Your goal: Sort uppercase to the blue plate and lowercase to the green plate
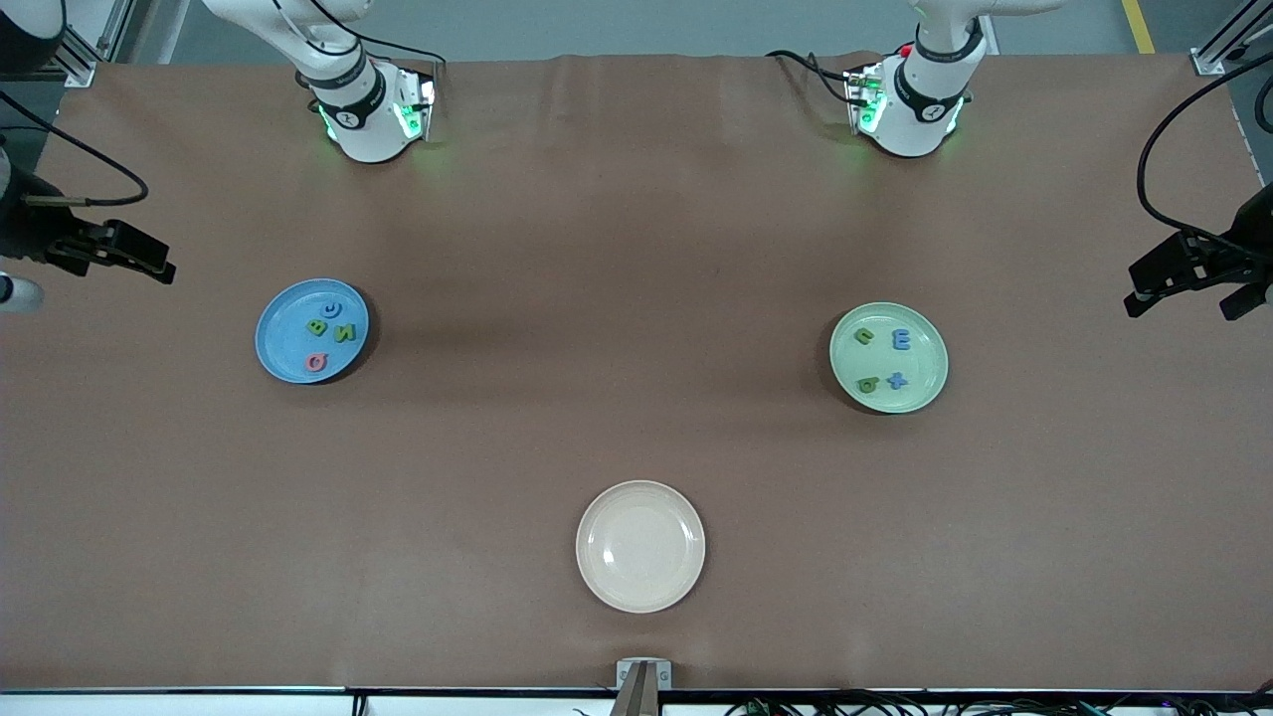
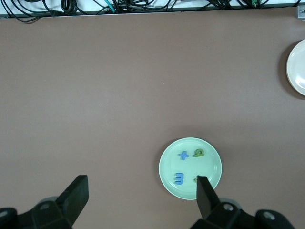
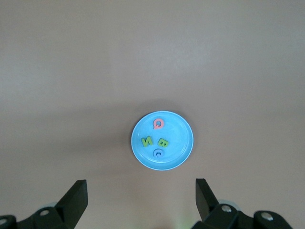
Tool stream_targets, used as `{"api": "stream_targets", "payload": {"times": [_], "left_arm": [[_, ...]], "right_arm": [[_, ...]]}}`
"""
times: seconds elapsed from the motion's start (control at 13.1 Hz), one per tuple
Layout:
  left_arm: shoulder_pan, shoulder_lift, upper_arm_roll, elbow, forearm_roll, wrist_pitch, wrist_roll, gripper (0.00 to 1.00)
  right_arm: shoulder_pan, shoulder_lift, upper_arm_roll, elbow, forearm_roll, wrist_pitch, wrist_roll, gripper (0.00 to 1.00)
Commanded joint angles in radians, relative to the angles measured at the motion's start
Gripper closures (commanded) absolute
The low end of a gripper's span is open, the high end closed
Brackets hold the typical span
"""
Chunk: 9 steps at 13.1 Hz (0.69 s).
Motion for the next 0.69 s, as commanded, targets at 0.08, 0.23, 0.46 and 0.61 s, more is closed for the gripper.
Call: {"api": "stream_targets", "payload": {"times": [0.08,0.23,0.46,0.61], "left_arm": [[0.001,-0.011,-0.002,0.005,0.004,-0.013,0.002,0.0],[0.001,-0.012,-0.002,0.005,0.004,-0.014,0.004,0.0],[0.001,-0.012,-0.002,0.005,0.004,-0.017,0.002,0.0],[0.001,-0.012,-0.002,0.005,0.004,-0.017,0.002,0.0]], "right_arm": [[0.005,0.004,-0.002,0.062,-0.001,-0.05,0.004,0.0],[0.003,0.005,-0.004,0.095,-0.001,-0.091,-0.002,0.0],[0.005,0.005,-0.004,0.088,-0.001,-0.114,0.004,0.0],[-0.001,0.01,-0.005,0.077,0.0,-0.145,-0.001,0.0]]}}
